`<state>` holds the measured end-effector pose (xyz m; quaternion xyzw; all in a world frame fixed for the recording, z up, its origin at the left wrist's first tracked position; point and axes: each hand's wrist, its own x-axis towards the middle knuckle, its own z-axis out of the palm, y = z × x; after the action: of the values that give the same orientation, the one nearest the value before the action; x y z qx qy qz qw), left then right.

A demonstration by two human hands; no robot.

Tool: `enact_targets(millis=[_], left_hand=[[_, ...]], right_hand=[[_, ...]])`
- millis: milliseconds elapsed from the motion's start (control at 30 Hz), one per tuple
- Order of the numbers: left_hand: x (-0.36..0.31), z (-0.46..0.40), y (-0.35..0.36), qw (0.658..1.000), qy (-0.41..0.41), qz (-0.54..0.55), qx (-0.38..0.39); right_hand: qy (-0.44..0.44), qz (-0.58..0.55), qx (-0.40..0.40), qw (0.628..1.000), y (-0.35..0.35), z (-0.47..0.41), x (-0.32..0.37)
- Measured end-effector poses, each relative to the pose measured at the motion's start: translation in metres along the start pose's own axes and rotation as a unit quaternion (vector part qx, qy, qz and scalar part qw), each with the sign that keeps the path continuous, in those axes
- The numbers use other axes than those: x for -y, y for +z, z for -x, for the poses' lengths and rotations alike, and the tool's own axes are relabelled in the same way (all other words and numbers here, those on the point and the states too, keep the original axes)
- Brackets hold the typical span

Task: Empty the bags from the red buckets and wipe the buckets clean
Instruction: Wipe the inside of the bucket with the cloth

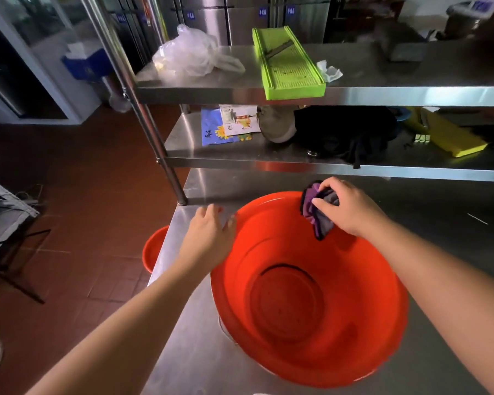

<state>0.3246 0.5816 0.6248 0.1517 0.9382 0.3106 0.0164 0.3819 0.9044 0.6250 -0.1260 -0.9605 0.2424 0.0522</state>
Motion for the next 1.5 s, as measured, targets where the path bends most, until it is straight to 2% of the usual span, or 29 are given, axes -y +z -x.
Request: enact_targets(millis=[100,300,533,700,867,1000,1100,1200,1300,1500], left_hand=[[0.001,-0.023,0.013,0.995,-0.052,0.004,0.09],[0.008,-0.036,0.029,0.991,-0.001,0.006,0.135],[0.013,-0.033,0.031,0.992,-0.008,0.034,0.123],[0.013,-0.031,0.033,0.993,-0.011,0.042,0.105],[0.013,-0.028,0.032,0.995,0.008,0.046,0.089],[0.013,-0.02,0.025,0.991,0.09,-0.016,0.093],[0.01,-0.017,0.02,0.966,0.202,-0.136,0.089],[0.003,-0.022,0.016,0.939,0.258,-0.202,0.104],[0.003,-0.019,0.019,0.928,0.269,-0.225,0.126],[0.0,-0.01,0.024,0.952,0.216,-0.177,0.125]], right_hand=[[0.015,0.041,0.006,0.999,0.003,-0.004,0.001],[0.026,0.146,0.008,0.989,0.009,0.001,0.002],[0.123,0.18,-0.071,0.973,0.008,0.054,-0.002],[0.232,0.119,-0.104,0.96,0.006,0.121,-0.017],[0.284,0.063,-0.121,0.949,0.011,0.142,-0.022],[0.258,0.066,-0.135,0.954,0.007,0.122,-0.023],[0.216,0.089,-0.107,0.966,0.002,0.097,-0.027],[0.171,0.1,-0.073,0.977,-0.002,0.066,-0.026],[0.138,0.121,-0.056,0.981,-0.003,0.043,-0.026],[0.149,0.134,-0.058,0.978,-0.003,0.042,-0.026]])
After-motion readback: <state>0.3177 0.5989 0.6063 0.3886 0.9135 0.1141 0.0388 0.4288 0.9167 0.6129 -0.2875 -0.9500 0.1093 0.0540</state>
